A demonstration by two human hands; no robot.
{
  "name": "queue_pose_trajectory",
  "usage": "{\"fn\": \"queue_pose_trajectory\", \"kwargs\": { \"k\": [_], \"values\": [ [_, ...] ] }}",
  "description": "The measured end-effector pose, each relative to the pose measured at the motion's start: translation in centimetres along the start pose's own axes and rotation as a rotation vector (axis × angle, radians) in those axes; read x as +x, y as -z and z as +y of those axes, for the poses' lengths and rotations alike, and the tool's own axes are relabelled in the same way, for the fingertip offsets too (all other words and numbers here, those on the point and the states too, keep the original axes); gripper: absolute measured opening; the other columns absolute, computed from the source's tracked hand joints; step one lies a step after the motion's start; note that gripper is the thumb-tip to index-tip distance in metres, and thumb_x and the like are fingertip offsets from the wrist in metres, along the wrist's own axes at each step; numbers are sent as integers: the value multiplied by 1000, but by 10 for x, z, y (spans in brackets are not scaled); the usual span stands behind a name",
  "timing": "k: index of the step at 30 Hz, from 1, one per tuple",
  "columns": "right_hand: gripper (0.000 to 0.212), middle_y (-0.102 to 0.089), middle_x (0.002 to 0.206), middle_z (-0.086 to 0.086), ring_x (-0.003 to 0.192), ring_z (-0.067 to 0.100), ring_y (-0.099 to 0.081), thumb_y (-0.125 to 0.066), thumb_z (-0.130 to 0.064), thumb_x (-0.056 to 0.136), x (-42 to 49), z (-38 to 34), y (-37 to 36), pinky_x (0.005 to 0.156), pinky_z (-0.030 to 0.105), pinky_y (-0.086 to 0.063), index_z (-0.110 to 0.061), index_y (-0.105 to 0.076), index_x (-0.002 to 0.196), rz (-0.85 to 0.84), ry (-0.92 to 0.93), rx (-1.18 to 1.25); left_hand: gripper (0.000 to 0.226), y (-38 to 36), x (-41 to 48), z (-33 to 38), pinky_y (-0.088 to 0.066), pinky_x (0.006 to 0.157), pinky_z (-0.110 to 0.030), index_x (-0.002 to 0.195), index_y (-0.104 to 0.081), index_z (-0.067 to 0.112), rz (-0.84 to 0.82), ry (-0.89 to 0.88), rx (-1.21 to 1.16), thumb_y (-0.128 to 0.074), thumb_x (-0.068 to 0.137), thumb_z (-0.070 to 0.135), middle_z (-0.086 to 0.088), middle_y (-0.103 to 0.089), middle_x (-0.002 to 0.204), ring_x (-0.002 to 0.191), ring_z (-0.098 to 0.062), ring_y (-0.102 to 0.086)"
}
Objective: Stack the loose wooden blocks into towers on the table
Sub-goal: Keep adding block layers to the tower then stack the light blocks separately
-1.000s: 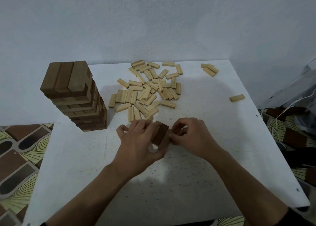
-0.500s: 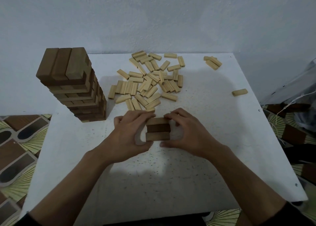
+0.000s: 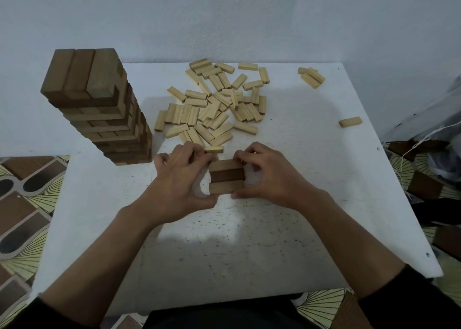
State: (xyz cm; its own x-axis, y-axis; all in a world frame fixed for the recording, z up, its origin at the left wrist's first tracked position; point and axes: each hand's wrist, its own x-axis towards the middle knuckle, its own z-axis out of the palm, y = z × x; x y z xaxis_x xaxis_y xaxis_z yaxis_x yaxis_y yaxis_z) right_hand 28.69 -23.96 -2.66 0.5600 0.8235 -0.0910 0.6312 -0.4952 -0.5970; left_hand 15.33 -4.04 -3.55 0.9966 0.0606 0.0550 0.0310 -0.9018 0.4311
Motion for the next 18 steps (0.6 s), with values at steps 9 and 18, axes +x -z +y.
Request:
{"fn": "queue_pose_trajectory", "kwargs": {
  "k": [9, 18],
  "values": [
    [93, -47, 128, -9, 120, 8, -38, -74, -70, 69, -11, 4, -11, 103, 28, -34, -20, -53, 143, 35, -31, -28, 76, -8, -16, -6, -18, 93, -35, 142, -45, 32, 19, 83, 70, -52, 79, 74, 13, -47, 131, 121, -9, -42],
    [87, 7, 168, 4, 153, 13, 16, -3, -71, 97, -32, 8, -39, 124, 50, 8, -12, 2, 160, -10, -40, -411, 66, -25, -41, 17, -30, 101, -56, 153, -35, 22, -34, 209, 274, -25, 101, 61, -7, -32, 155, 144, -26, -26]
  ]
}}
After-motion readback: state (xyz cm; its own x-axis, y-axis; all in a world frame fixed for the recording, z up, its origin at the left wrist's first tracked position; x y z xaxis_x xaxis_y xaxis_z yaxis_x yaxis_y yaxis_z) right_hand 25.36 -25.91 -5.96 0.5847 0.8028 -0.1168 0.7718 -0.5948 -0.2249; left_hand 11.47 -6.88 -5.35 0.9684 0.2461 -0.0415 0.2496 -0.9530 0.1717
